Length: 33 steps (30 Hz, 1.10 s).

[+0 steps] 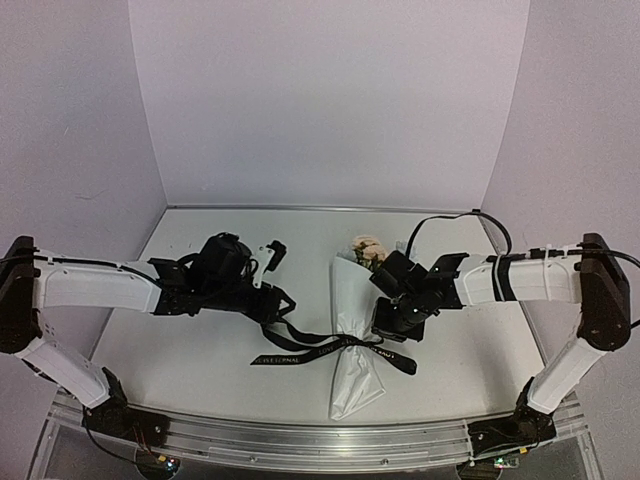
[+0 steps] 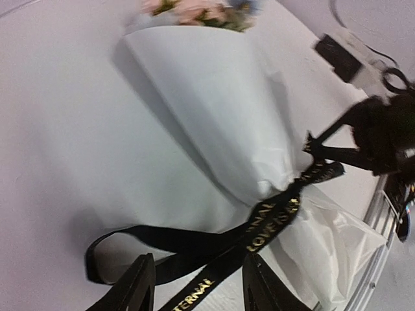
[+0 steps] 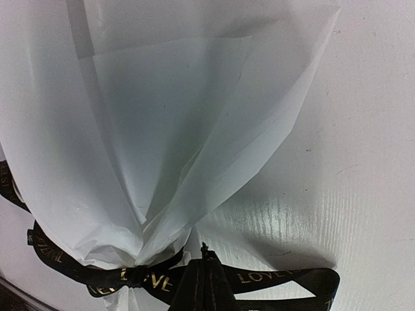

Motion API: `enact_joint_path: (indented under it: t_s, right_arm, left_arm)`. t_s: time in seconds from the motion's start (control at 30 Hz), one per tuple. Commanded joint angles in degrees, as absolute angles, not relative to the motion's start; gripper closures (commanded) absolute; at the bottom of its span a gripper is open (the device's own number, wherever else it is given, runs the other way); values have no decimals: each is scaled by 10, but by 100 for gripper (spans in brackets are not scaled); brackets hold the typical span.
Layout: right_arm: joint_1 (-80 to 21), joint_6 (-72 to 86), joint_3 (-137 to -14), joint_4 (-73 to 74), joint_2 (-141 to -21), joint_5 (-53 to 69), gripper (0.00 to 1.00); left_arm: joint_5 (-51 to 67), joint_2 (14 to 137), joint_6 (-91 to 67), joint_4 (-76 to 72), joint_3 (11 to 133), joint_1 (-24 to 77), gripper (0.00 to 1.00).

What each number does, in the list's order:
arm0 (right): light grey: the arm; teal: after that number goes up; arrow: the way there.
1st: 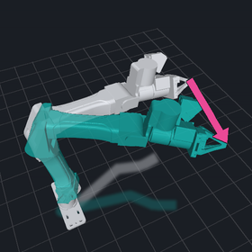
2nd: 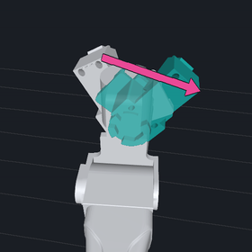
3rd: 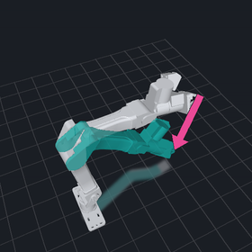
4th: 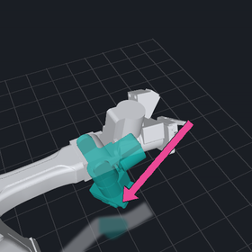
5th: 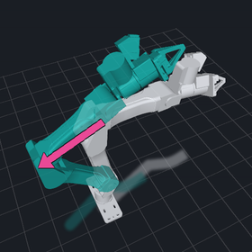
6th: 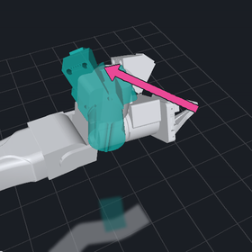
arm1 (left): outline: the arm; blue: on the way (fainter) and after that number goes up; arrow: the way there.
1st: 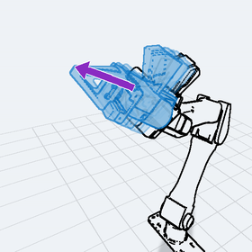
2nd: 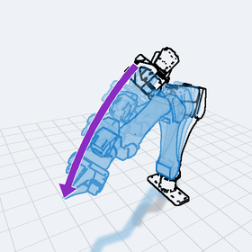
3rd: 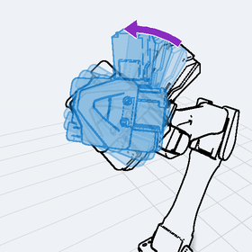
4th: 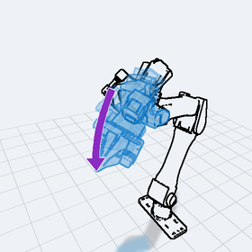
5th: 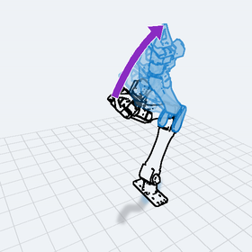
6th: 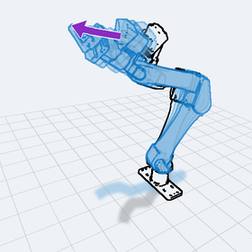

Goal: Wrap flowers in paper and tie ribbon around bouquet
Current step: Adjust the ribbon on the folded bouquet.

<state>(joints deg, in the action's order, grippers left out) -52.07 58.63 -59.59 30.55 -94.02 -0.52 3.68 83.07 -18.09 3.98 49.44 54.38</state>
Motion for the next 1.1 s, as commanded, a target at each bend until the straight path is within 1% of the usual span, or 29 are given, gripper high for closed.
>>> enact_joint_path:
  t_s: [0.0,0.17,0.43,0.67,0.8,0.93,1.07]
  right_arm:
    - [-523,578,-606,310,-924,8,100]
    - [-519,559,-593,329,-903,21,100]
    - [-488,538,-590,329,-899,117,100]
    - [-474,524,-616,328,-921,192,100]
    - [-468,523,-613,328,-924,200,100]
    - [-462,520,-608,329,-925,206,100]
    - [-459,518,-604,329,-923,207,100]
  left_arm:
    - [8,878,-92,38,549,618,52]
    - [-31,924,-27,23,586,677,53]
    - [-13,964,129,-58,577,698,54]
    - [27,987,212,-124,549,699,60]
    - [34,1008,240,-118,562,699,69]
    - [39,1024,260,-114,573,700,70]
    - [14,1045,274,-121,586,700,71]
